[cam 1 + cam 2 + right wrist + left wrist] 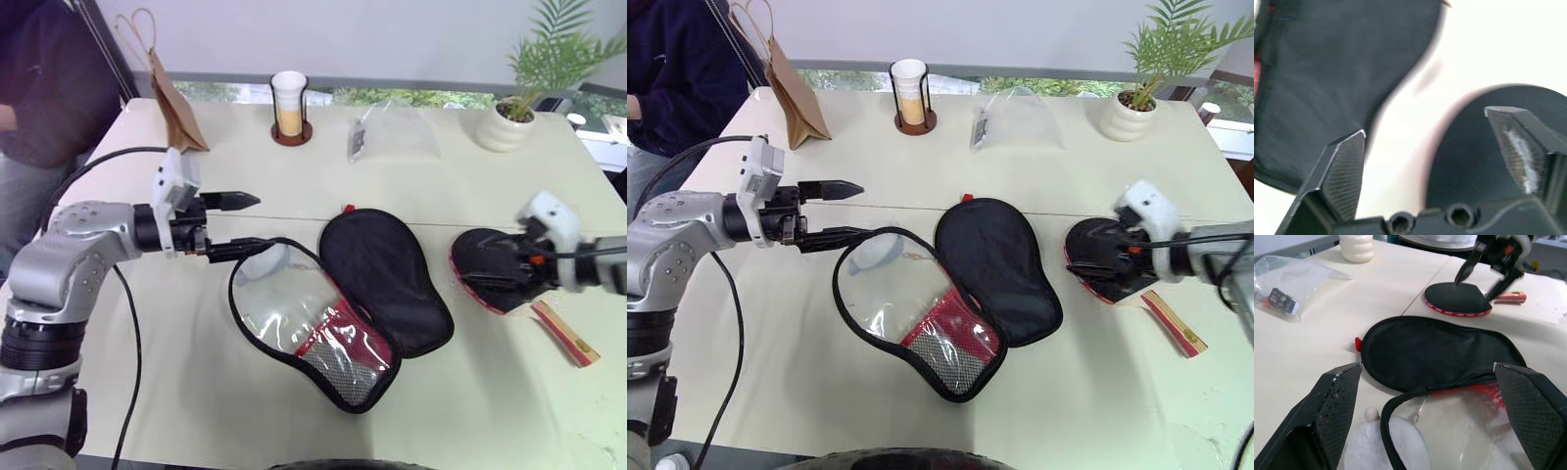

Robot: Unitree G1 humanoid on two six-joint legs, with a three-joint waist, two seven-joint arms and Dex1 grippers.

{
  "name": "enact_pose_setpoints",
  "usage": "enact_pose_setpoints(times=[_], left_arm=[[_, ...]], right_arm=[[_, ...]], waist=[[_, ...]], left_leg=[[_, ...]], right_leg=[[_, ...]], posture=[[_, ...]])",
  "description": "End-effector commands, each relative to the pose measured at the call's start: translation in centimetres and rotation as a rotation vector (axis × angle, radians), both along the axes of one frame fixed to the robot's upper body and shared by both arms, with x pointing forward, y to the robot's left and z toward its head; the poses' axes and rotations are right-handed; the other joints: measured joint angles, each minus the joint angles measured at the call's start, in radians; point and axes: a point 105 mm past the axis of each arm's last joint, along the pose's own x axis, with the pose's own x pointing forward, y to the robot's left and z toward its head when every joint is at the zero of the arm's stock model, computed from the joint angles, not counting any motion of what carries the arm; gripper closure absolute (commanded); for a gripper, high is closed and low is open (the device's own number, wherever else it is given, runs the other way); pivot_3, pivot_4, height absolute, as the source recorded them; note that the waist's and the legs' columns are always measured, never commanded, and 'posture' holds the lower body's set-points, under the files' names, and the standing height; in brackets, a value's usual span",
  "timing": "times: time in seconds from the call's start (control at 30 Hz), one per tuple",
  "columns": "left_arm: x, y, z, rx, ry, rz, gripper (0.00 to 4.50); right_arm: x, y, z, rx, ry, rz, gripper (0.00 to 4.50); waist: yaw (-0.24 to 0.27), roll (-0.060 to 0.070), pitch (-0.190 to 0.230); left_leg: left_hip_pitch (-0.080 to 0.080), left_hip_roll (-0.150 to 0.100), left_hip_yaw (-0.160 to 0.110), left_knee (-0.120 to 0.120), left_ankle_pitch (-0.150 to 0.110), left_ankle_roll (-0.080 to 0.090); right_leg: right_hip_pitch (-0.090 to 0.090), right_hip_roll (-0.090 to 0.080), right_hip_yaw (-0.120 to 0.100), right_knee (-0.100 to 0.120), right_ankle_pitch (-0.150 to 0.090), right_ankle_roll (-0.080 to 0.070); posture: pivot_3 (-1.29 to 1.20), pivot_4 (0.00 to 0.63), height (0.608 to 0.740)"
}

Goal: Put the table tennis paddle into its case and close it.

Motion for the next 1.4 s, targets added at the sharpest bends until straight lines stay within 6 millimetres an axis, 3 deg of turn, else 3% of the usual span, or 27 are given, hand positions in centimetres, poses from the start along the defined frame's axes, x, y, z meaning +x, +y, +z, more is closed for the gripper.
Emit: enact_pose_setpoints(times=[0.03,0.23,0.37,0.63,0.73,0.83,0.87,0.9,1.1,1.23,1.4], left_arm=[[0.1,-0.3,0.7,-0.001,-0.044,-0.022,0.0],[0.4,-1.1,0.6,-0.006,-0.046,-0.057,0.0],[0.6,-1.4,0.8,-0.007,-0.05,-0.07,0.0],[0.5,-1.7,0.9,-0.002,-0.059,-0.09,0.0],[-0.2,-1.9,0.8,0.01,-0.049,-0.136,0.0],[-0.8,-2.0,0.6,0.029,-0.041,-0.176,0.0],[-0.9,-1.9,0.5,0.038,-0.041,-0.187,0.0],[-1.0,-1.9,0.5,0.043,-0.04,-0.194,0.0],[-1.3,-1.6,0.5,0.056,-0.033,-0.215,0.0],[-1.2,-1.3,0.5,0.064,-0.03,-0.21,0.0],[-1.1,-1.4,0.4,0.061,-0.032,-0.205,0.0]], right_arm=[[-2.1,-2.4,0.5,-0.057,-0.006,-0.093,0.06],[-5.8,-6.7,-2.8,-0.155,0.085,-0.218,0.06],[-6.9,-7.4,-4.7,-0.134,0.148,-0.25,0.06],[-5.9,-7.8,-6.8,-0.056,0.162,-0.328,0.06],[-5.5,-7.9,-7.3,-0.02,0.164,-0.344,1.34],[-5.4,-7.7,-7.2,-0.013,0.163,-0.333,2.96],[-5.3,-7.5,-6.9,-0.005,0.159,-0.324,3.49],[-5.2,-7.2,-6.5,-0.007,0.149,-0.311,3.71],[-3.8,-4.6,-2.3,-0.001,0.028,-0.258,3.71],[-2.8,-0.5,1.1,0.059,-0.053,-0.215,3.71],[-2.6,4.6,0.6,0.105,-0.04,-0.183,3.71]], waist=[[0.007,0.0,0.0],[0.0,0.0,0.0],[-0.004,0.0,0.0],[-0.002,0.0,0.0],[0.0,0.0,0.0],[-0.001,0.0,0.0],[-0.001,0.0,0.0],[-0.001,0.0,0.0],[-0.003,0.0,0.0],[-0.004,0.0,0.0],[0.002,-0.002,-0.001]], left_leg=[[0.0,0.0,0.0,0.0,0.0,0.001],[0.001,0.0,0.001,0.0,-0.001,0.004],[0.002,0.0,0.001,0.0,-0.001,0.004],[0.002,0.001,0.001,0.0,0.002,-0.001],[0.002,0.001,0.001,0.0,0.002,-0.001],[0.002,0.001,0.001,0.0,0.002,-0.001],[0.002,0.001,0.001,0.0,0.002,-0.001],[0.002,0.001,0.001,0.0,0.002,-0.001],[0.002,0.001,0.001,0.0,0.002,-0.001],[0.002,0.001,0.001,0.0,0.001,0.0],[0.001,0.001,0.0,0.0,0.002,0.0]], right_leg=[[0.001,0.0,0.0,0.0,0.0,0.0],[0.001,0.001,0.0,0.0,0.0,0.0],[0.003,0.001,0.0,0.0,0.0,0.0],[0.003,0.003,0.001,0.0,0.0,0.0],[0.003,0.003,0.001,0.0,0.0,0.0],[0.003,0.003,0.001,0.0,0.0,0.0],[0.003,0.003,0.001,0.0,0.0,0.0],[0.003,0.003,0.001,0.0,0.0,0.0],[0.003,0.003,0.001,0.0,0.0,0.0],[0.002,0.003,0.001,0.0,0.0,0.0],[0.002,0.003,0.001,0.0,0.0,0.0]], posture=[[0.0,0.15,0.74],[0.0,0.15,0.74],[0.0,0.15,0.74],[0.0,0.15,0.74],[0.0,0.15,0.74],[0.0,0.15,0.74],[0.0,0.15,0.74],[0.0,0.15,0.74],[0.0,0.15,0.74],[0.0,0.15,0.74],[0.0,0.15,0.74]])
